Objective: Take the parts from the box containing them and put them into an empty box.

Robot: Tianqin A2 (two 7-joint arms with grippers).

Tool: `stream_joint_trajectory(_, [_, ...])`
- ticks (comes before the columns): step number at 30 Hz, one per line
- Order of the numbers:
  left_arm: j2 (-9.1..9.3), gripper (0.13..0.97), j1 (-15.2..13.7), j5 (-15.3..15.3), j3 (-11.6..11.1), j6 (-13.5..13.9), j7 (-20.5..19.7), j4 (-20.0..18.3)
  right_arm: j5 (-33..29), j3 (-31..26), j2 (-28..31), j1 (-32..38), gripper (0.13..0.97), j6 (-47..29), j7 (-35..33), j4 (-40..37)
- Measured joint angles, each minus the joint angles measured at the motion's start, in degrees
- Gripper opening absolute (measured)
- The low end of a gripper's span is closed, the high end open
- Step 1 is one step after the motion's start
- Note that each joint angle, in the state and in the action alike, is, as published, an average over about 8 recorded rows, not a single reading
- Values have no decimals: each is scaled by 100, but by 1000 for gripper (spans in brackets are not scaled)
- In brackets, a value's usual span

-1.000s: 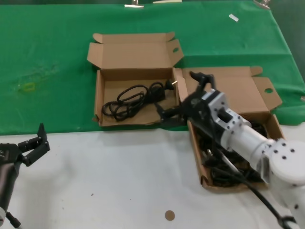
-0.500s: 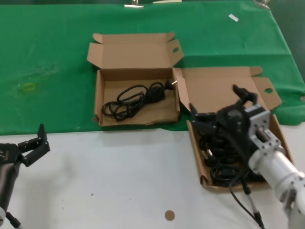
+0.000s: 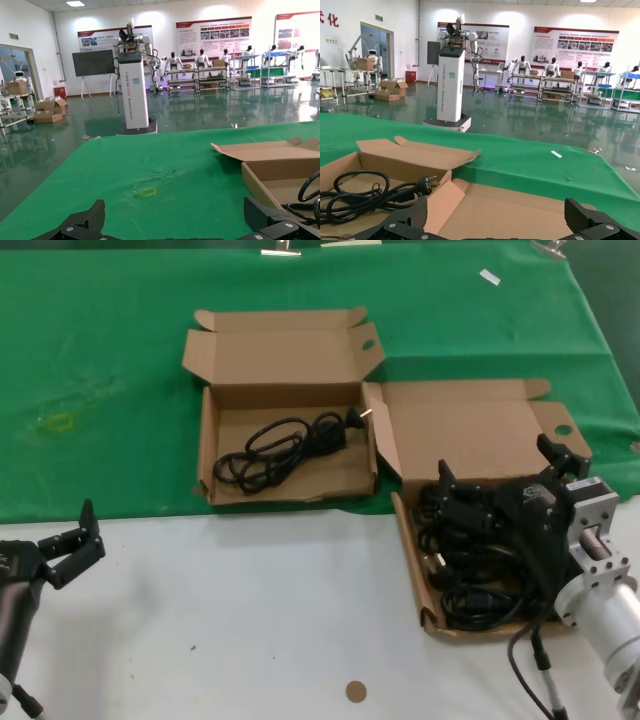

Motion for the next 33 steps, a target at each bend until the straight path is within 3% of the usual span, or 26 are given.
stream_joint_trajectory(33, [0, 955, 0, 0, 0, 0, -2, 0, 0, 0, 0, -1, 966, 1, 0, 1])
